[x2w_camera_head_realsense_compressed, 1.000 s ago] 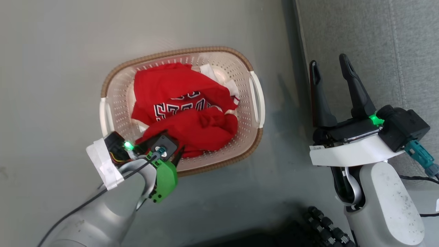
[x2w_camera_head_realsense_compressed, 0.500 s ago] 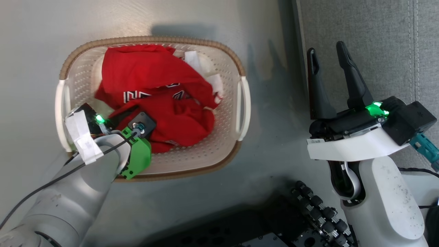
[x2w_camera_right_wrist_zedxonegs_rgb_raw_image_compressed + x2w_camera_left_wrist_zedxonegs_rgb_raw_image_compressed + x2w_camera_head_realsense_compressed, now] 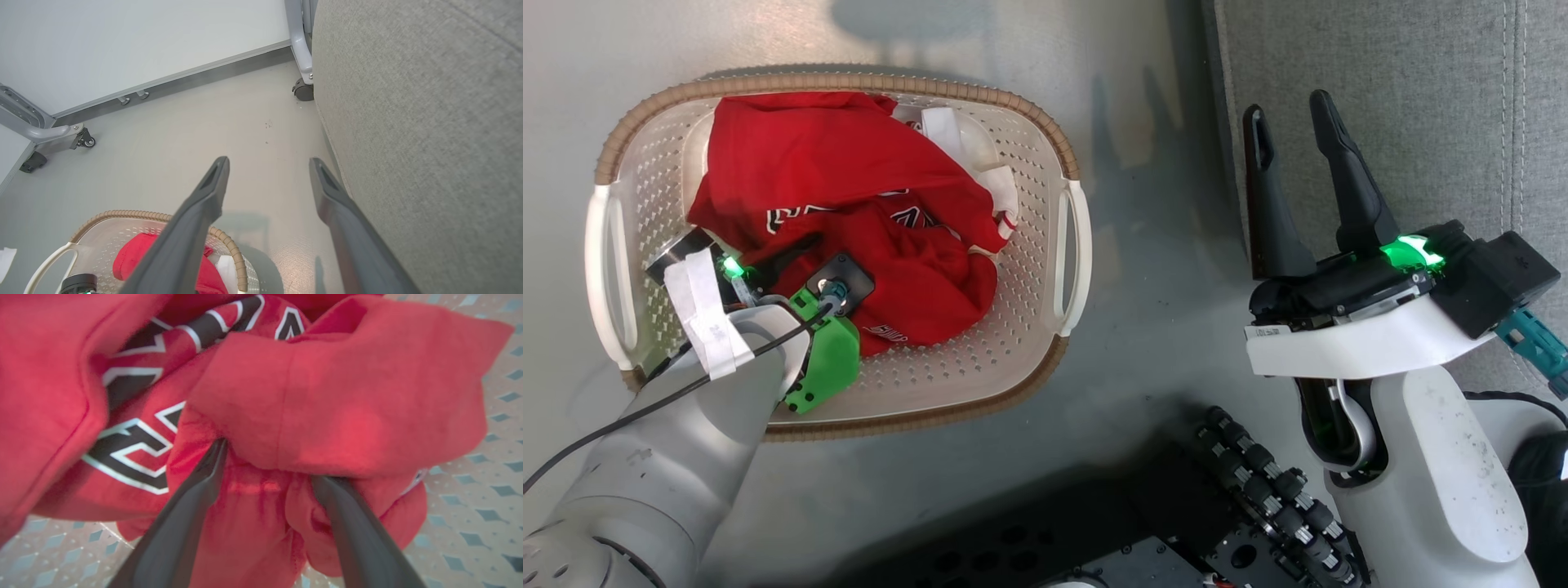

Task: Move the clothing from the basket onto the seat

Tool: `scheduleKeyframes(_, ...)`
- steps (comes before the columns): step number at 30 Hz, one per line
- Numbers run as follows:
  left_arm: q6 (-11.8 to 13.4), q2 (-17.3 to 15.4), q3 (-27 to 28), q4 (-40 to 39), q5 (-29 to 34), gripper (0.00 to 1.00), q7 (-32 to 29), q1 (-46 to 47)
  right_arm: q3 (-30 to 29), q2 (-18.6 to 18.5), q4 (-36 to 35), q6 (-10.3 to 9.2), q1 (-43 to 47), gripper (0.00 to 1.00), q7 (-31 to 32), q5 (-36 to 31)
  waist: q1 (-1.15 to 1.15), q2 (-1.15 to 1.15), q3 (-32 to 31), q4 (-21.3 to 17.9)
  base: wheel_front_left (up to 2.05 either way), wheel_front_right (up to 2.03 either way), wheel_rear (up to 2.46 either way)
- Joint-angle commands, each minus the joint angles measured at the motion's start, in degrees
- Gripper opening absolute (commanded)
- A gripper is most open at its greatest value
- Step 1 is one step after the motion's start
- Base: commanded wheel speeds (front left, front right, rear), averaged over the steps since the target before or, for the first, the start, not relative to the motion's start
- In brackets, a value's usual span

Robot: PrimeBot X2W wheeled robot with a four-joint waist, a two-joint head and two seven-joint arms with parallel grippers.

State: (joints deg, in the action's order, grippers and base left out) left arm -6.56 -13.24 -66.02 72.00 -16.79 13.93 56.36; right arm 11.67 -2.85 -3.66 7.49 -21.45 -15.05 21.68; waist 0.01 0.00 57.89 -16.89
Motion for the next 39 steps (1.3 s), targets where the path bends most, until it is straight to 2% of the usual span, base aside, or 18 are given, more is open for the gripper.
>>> scheduleKeyframes(1, -0.3, 0.2, 0.0, 0.1, -0.4, 0.95, -0.1, 0.5, 0.0, -0.1, 0.0, 0.00, -0.8, 1.00, -0.2, 0.5, -0.01, 0.00, 0.3, -0.2, 0.00, 0.00, 0.00)
scheduleKeyframes(2, -0.3, 0.3, 0.0, 0.2, -0.7, 0.51, -0.1, 0.6, 0.0, -0.1, 0.0, 0.00, -0.9, 1.00, -0.2, 0.6, -0.01, 0.00, 0.3, -0.3, 0.00, 0.00, 0.00)
scheduleKeyframes(3, -0.4, 0.5, 0.0, 0.2, -1.0, 0.12, -0.1, 0.5, -0.1, -0.1, 0.0, 0.00, -0.9, 1.00, -0.2, 0.6, -0.01, 0.00, 0.3, -0.3, 0.00, 0.00, 0.00)
scheduleKeyframes(4, -0.5, 0.6, 0.1, 0.3, -1.3, 0.00, -0.1, 0.5, -0.2, -0.1, 0.1, 0.00, -1.0, 1.00, -0.2, 0.6, -0.01, 0.00, 0.4, -0.3, 0.00, 0.00, 0.00)
scheduleKeyframes(11, -0.8, 1.0, 0.0, 0.3, -2.8, 0.00, 0.4, 0.8, -0.9, -0.1, 0.3, 0.00, -1.1, 1.00, -0.2, 0.8, -0.01, 0.00, -0.2, 0.0, 0.00, 0.00, 0.00)
scheduleKeyframes(18, -0.9, 1.2, 0.4, -2.9, -4.3, 0.00, 1.3, -0.3, -2.1, -0.1, 0.8, 0.00, -0.6, 1.00, -0.2, 0.1, -0.01, 0.00, -2.2, 1.3, 0.00, 0.00, 0.00)
scheduleKeyframes(29, -0.6, -2.0, 4.9, -19.7, -6.3, 0.00, 1.3, -6.7, -3.5, -0.1, 2.7, 0.00, 1.0, 1.00, -0.2, -3.9, -0.01, 0.00, -10.2, 4.8, 0.00, 0.00, 0.00)
scheduleKeyframes(39, 1.8, -2.0, 14.2, -32.9, -8.4, 0.00, 1.3, -15.6, -4.7, -0.1, 5.2, 0.00, 4.1, 1.00, -0.2, -8.3, -0.01, 0.00, -20.5, 9.2, 0.00, 0.00, 0.00)
